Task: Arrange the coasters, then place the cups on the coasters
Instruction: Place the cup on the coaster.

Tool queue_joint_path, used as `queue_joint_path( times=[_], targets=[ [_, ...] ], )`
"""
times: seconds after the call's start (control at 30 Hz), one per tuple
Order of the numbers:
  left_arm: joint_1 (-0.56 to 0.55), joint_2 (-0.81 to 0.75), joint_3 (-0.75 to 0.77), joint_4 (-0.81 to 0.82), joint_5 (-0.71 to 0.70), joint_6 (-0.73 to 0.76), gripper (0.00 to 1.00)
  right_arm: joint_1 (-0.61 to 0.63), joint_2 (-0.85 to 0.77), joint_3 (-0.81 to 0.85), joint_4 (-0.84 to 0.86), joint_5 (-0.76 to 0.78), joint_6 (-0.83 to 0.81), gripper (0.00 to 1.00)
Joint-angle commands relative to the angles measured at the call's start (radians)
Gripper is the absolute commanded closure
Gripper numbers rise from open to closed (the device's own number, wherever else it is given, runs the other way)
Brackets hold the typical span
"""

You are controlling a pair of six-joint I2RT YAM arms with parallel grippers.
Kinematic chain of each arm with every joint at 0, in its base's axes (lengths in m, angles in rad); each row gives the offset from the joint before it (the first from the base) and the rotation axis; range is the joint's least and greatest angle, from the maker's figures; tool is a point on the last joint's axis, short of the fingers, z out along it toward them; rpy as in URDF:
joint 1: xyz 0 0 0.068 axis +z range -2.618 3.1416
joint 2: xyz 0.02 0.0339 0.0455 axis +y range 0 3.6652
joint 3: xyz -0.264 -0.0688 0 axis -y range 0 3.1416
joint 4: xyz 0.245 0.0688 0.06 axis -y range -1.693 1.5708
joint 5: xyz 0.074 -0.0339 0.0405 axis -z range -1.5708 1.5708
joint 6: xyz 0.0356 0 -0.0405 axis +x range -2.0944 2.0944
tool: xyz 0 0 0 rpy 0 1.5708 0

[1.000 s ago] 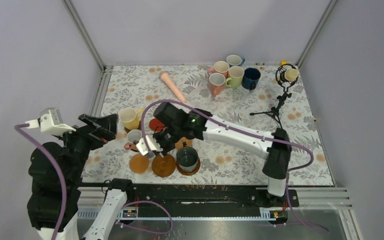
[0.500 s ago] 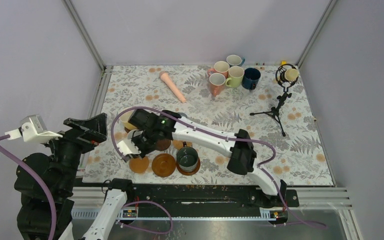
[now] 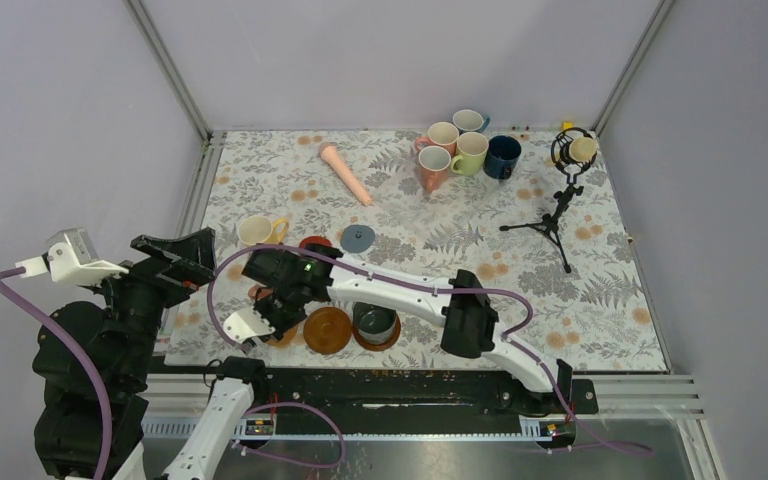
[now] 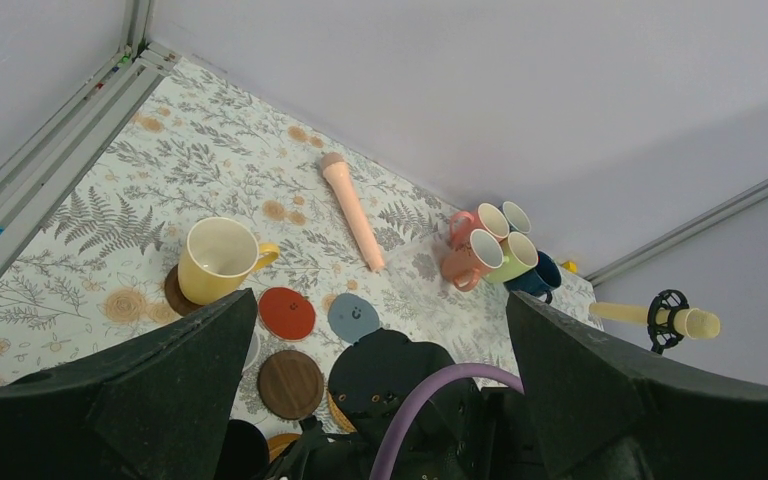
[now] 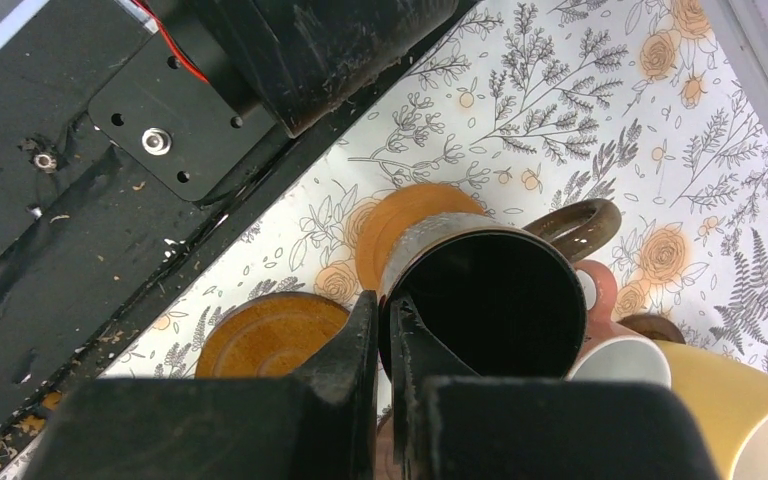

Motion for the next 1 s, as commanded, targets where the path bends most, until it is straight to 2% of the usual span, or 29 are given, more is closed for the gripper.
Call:
queue_joint_path(
  times=[0.0, 0.3, 0.97],
  targets=[
    [-0.003, -0.001, -0.005, 0.033, -0.018, 0.003, 0.01, 0.004, 0.014, 0.060, 0.029, 0.024, -0.015, 1.00],
    [-0.011, -0.004, -0.025, 0.040, -0.030, 0.010, 0.01, 0.003, 0.063, 0.099, 0.032, 0.044, -0.012, 1.00],
    [-0.017, 0.006, -0.024, 0.042, -0.041, 0.018, 0.01, 0.003, 0.066, 0.072, 0.038, 0.043, 0.002, 0.91]
  ],
)
